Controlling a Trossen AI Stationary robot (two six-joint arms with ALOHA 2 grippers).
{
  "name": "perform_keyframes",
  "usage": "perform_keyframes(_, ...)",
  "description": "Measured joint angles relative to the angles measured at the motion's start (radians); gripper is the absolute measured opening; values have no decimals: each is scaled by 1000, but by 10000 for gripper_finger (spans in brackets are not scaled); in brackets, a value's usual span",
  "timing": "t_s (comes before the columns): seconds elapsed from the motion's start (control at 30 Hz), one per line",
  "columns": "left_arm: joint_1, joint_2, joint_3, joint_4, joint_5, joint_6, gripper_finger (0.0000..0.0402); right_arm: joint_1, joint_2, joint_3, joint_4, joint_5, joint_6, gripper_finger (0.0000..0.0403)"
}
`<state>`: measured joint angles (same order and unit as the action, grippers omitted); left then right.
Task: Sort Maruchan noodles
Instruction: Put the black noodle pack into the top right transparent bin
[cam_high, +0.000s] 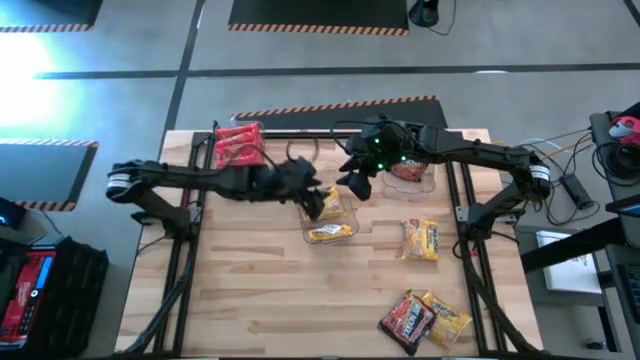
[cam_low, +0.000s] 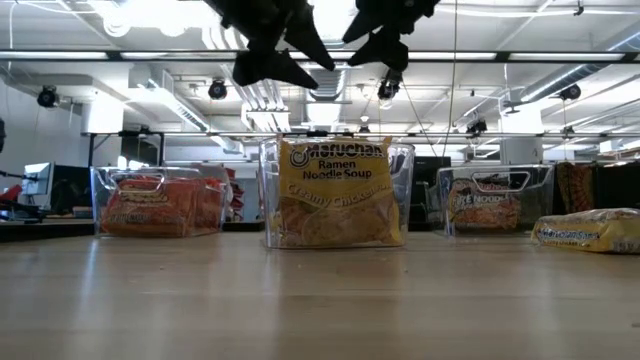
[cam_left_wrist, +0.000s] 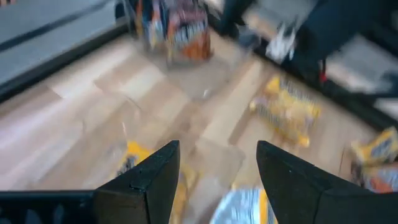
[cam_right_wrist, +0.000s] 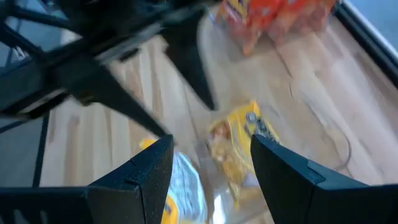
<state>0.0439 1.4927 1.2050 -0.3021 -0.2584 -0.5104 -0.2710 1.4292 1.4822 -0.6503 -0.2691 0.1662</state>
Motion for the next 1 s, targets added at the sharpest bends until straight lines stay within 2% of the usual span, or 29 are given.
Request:
perform_keyframes(0.13, -68, 49, 80, -111, -52, -5, 196, 0, 0, 0, -72, -12, 18, 203)
perform_keyframes(0.33, -113, 27, 94, -136, -101, -15, 196, 0, -10, 0, -116, -210, 110, 203)
perform_keyframes(0.43, -146, 17, 74, -143, -102, -44, 196, 11, -40, 0, -151, -254, 158, 203)
perform_keyframes(0.67, -248, 18, -7, -56, -101, -103, 196, 122, -135, -28, -206, -118, 358, 203)
perform_keyframes(0.83, -297, 18, -60, 63, -101, -105, 196, 273, -159, -51, -264, 13, 569, 203)
perform_keyframes(1.0, -333, 39, -67, 105, -100, -92, 196, 444, -159, -83, -287, 97, 782, 203)
